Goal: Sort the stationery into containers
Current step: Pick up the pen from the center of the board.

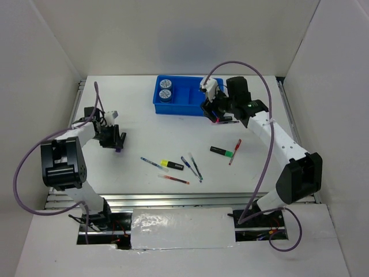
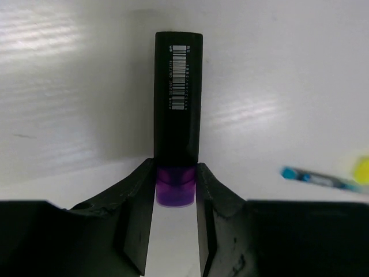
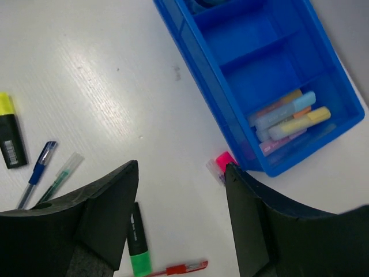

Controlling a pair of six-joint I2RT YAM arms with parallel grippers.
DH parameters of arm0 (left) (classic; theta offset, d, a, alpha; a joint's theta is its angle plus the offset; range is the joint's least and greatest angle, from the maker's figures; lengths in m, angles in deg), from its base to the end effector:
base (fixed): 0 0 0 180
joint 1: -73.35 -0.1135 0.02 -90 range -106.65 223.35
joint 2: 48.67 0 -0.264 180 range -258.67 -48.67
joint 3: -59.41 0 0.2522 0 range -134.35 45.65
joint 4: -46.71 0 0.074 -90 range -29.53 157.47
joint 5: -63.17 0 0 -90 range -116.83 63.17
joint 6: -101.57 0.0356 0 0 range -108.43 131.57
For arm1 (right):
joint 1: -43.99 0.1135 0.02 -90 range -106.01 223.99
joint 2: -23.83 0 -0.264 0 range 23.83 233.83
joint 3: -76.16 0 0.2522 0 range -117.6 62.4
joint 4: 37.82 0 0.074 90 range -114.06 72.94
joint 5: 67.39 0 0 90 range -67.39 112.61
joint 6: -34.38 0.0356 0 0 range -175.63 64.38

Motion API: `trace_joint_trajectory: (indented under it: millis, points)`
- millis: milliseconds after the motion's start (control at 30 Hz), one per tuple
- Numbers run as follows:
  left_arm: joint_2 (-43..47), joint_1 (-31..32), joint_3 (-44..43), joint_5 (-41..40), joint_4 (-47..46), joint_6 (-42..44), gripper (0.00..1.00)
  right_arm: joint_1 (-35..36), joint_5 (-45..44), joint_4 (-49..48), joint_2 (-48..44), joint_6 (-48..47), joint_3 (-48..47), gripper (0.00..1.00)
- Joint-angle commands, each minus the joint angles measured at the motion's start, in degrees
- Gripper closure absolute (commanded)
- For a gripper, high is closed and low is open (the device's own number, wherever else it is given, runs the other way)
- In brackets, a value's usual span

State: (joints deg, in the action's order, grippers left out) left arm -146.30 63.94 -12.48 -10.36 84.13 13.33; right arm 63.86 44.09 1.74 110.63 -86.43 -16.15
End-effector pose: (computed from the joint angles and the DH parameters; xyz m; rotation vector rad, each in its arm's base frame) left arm 0.3282 0.0442 0.1691 -0.0849 2.6319 -0.3180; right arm 0.3201 0.1295 0.3413 -1.1015 1.8264 0.2932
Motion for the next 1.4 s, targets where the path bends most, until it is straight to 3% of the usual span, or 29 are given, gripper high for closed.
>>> trace_joint_trajectory:
  millis: [0,33,300,633,800,1367]
  points:
    - [6.03,-1.84,-4.0,17.25,8.4,1.76,0.98,2.61,3.3,-5.67,-3.74,-9.61,2.42,0.31]
    - [8.04,-1.75,-4.53,23.72,11.64,1.93,0.99,3.49,3.83,-5.76,-4.79,-11.54,2.95,0.31]
    - [12.98,4.48,-4.54,41.17,23.18,2.63,1.0,12.37,15.15,-5.41,-9.46,-34.65,8.4,0.33]
    - [16.24,16.52,-4.27,44.0,27.4,4.57,1.0,23.53,15.8,-5.41,-8.14,-51.44,11.92,0.35]
    - [14.22,20.39,-6.03,45.32,29.69,6.06,1.0,27.75,14.47,-4.62,-6.21,-53.83,12.27,0.37]
    - [10.79,22.77,-8.84,47.25,32.41,8.61,1.0,32.68,7.18,-2.51,-0.59,-60.6,12.45,0.58]
